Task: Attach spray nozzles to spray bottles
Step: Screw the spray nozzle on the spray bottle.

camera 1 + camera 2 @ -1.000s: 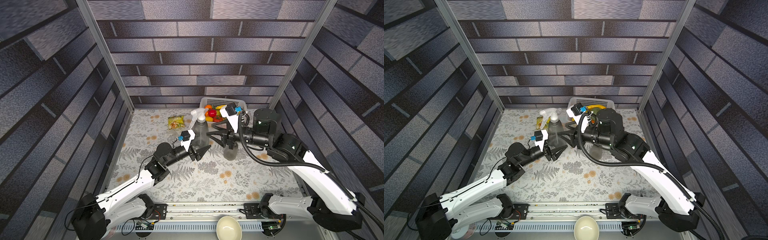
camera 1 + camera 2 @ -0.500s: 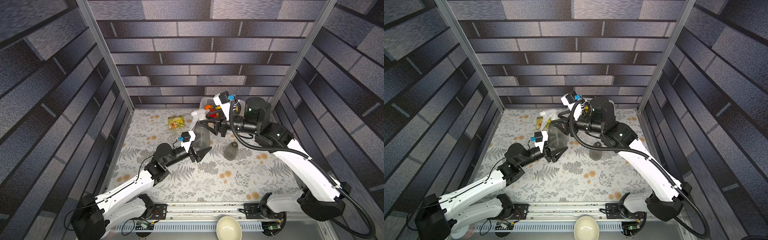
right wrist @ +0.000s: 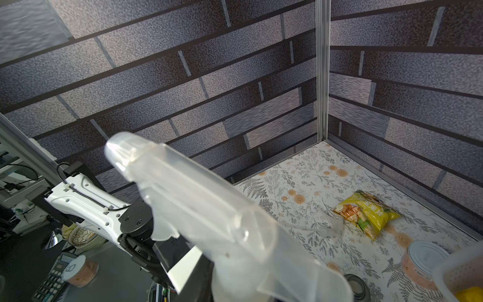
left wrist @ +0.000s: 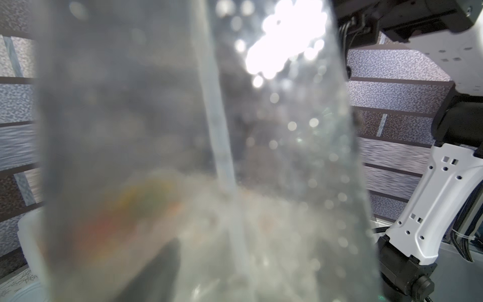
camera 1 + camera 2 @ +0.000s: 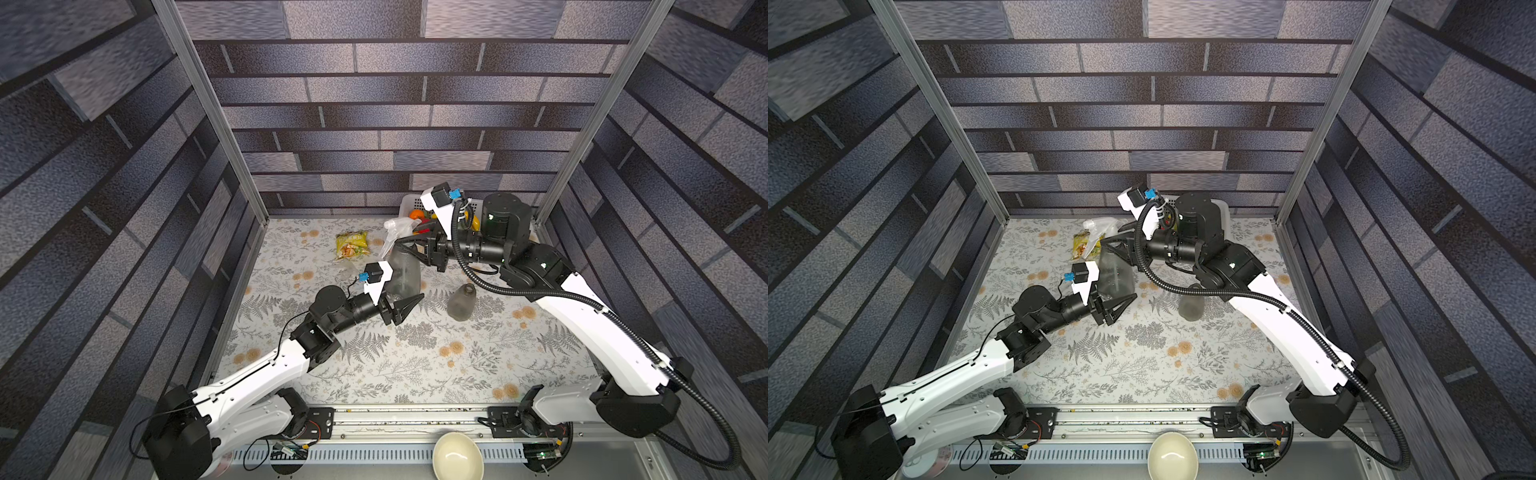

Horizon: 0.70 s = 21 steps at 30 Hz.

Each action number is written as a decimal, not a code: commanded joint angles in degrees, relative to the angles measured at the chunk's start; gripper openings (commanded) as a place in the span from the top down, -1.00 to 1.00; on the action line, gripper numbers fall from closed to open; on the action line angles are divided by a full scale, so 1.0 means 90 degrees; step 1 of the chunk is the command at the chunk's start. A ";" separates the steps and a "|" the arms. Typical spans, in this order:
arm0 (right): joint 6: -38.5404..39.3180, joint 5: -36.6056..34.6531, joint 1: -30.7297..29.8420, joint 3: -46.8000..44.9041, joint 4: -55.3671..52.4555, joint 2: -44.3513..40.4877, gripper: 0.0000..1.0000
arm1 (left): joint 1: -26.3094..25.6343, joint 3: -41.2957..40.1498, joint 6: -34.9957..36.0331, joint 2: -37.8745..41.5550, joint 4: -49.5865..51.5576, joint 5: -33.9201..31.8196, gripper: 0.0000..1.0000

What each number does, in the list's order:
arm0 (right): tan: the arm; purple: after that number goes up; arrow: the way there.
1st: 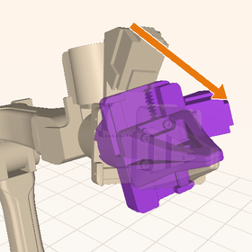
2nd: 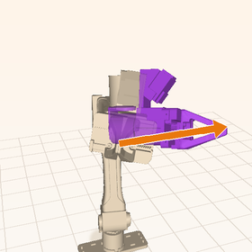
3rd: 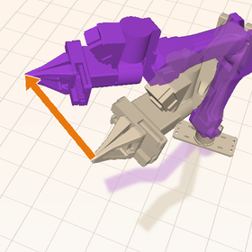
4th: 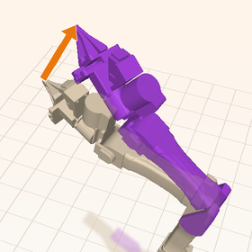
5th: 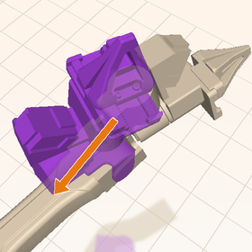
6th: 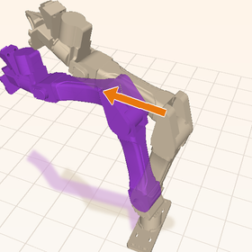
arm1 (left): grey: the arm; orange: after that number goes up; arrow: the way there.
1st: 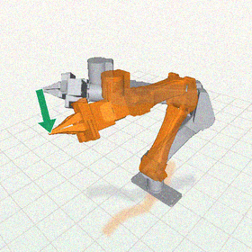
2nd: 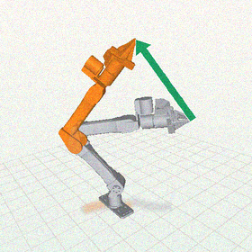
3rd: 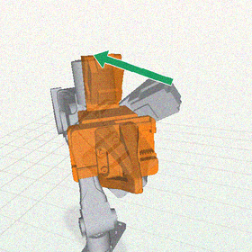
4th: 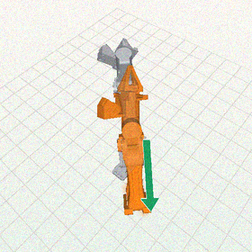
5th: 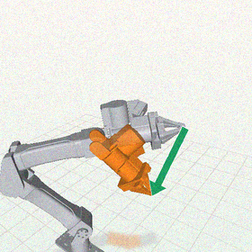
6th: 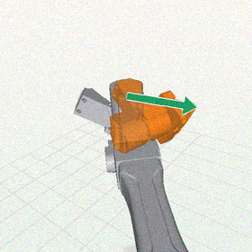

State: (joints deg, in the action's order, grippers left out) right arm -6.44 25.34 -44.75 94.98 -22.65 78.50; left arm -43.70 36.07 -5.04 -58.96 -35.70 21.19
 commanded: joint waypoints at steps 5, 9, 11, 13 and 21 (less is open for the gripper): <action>-0.0068 -0.2747 -0.0818 -0.0391 0.0127 0.0143 0.77 | -0.0018 0.0500 0.0517 -0.0131 -0.0222 -0.0313 -0.08; -0.0206 -0.4614 -0.1309 -0.0623 0.0549 0.0223 0.85 | -0.0055 0.0542 0.0735 -0.0191 -0.0302 -0.0589 -0.08; -0.0231 -0.5516 -0.1520 -0.0665 0.0726 0.0284 0.88 | -0.0107 0.0550 0.0866 -0.0245 -0.0367 -0.0727 -0.08; -0.0074 -0.6349 -0.1770 -0.0709 0.0990 0.0367 0.89 | -0.0178 0.0609 0.1025 -0.0306 -0.0356 -0.0877 -0.08; 0.0116 -0.6202 -0.2061 -0.0428 0.0841 0.0386 -0.03 | -0.0298 0.0514 0.1171 -0.0301 -0.0378 -0.1038 -0.08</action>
State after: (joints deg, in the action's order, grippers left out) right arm -7.29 -31.38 -63.00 90.76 -12.36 81.01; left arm -44.34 38.15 0.99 -63.26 -34.09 8.21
